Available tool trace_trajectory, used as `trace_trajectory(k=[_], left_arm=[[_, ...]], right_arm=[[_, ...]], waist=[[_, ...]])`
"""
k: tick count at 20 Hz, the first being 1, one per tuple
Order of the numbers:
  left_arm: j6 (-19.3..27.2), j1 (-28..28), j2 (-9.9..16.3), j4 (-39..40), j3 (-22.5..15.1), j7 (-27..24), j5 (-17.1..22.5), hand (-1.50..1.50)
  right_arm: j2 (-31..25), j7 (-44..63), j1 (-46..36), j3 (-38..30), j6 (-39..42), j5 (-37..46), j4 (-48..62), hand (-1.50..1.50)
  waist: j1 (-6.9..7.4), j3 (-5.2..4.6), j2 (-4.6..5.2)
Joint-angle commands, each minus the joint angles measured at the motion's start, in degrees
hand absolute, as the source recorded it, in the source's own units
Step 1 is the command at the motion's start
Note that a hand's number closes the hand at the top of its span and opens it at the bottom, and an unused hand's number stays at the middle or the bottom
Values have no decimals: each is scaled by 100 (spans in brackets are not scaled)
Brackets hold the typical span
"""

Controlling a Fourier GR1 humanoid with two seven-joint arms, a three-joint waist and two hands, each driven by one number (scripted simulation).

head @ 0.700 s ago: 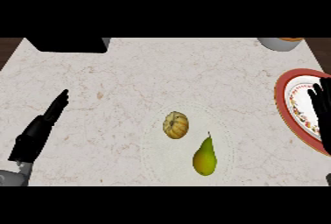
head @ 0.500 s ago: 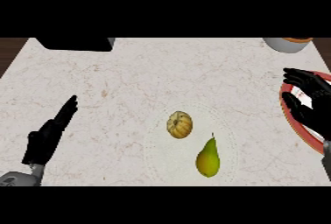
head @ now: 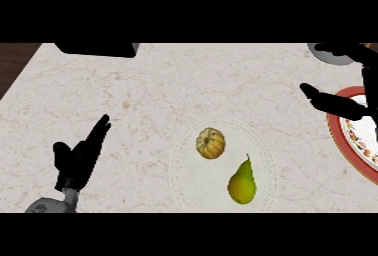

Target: Pick the squash from the placemat and place it in the plate

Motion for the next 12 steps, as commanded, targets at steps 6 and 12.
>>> trace_trajectory(k=[6, 12], left_arm=[[420, -34, -540, 65, -203, 757, 59, 0], [283, 67, -438, 53, -79, 638, 100, 0]], right_arm=[[1116, 3047, -2054, 1717, 1288, 1883, -399, -150], [1643, 4652, -2605, 2494, 3491, 1483, -51, -150]], waist=[[-203, 35, -11], [-239, 18, -30]])
